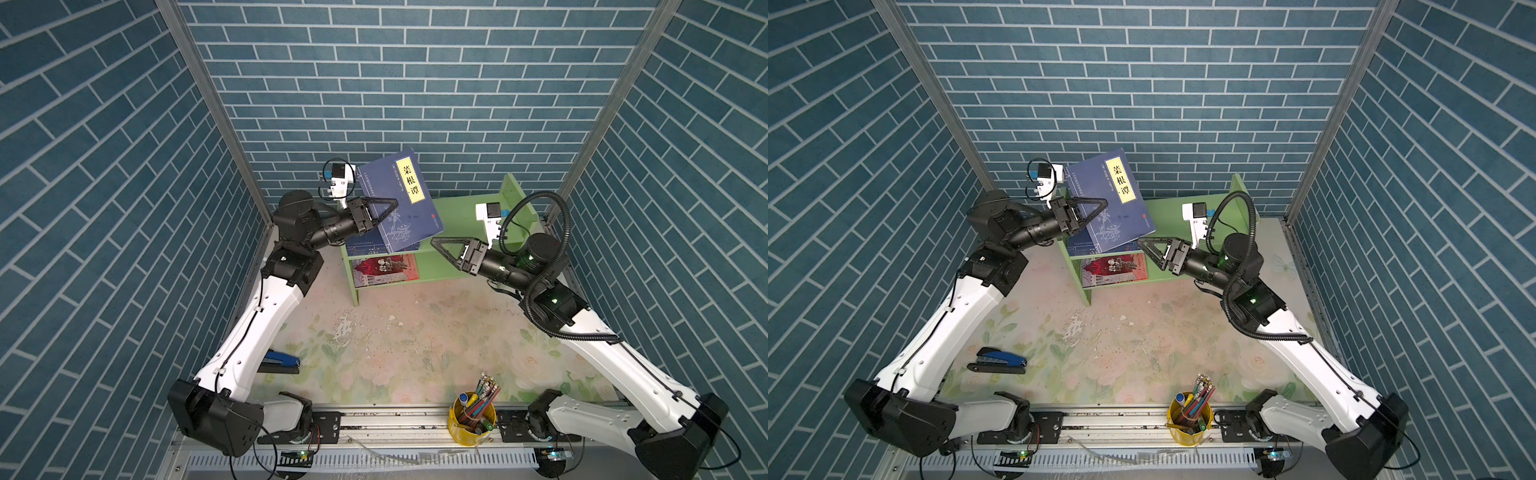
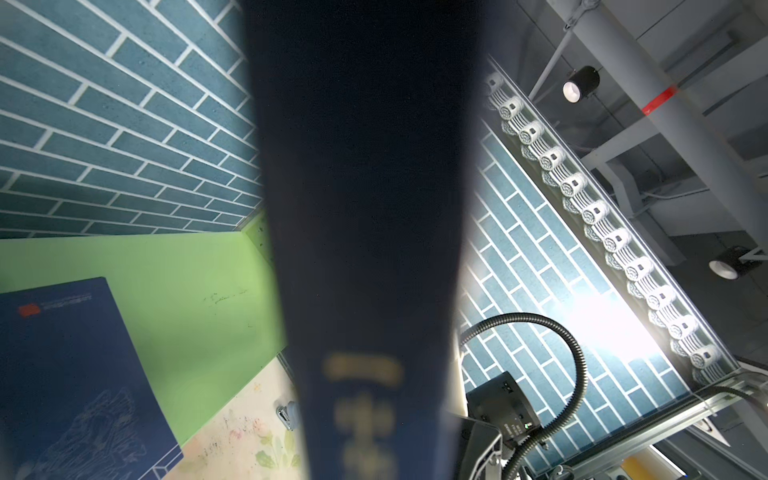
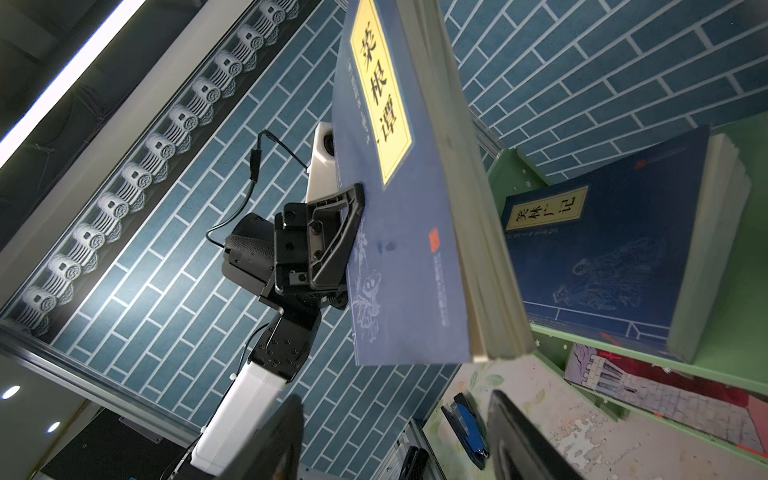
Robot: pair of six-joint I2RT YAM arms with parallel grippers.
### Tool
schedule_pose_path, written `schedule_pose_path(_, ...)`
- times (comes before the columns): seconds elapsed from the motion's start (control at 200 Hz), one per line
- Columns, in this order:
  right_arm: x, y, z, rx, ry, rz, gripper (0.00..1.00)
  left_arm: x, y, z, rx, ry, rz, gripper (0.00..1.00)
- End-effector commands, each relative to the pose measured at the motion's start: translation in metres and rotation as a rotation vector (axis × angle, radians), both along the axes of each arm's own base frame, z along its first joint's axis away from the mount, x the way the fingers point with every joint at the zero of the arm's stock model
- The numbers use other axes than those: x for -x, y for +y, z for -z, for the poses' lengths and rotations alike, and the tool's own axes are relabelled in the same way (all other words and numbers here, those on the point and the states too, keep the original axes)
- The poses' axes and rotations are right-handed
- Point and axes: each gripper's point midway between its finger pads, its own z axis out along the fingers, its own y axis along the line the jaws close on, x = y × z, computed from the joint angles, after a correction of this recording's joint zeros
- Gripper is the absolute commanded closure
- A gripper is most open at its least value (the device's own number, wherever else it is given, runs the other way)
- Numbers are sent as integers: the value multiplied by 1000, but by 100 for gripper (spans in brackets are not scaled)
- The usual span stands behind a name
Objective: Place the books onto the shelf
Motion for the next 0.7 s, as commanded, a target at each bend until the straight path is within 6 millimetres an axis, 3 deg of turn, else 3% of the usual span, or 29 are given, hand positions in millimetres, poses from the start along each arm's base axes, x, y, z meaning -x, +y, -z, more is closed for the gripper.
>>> schedule_pose_path(0.0,2,2,-28,-117,-55,-11,30,8,3,-29,62,-80,5,100)
schedule_pose_path(0.195,-6,12,-30,-148,-57,-14,30,7,4,-33,88,-58,4,100)
schedule_pose_path(0.51,-26,26,-40,-237,-76,-18,31,2,5,-19,109,31,-4,100)
schedule_pose_path(0.615,-30,28,-48,-280,-91,-20,35,2,5,-14,107,39,-5,100)
schedule_pose_path(0.695,-34,31,-51,-303,-90,-28,44,0,5,-8,101,53,-9,100)
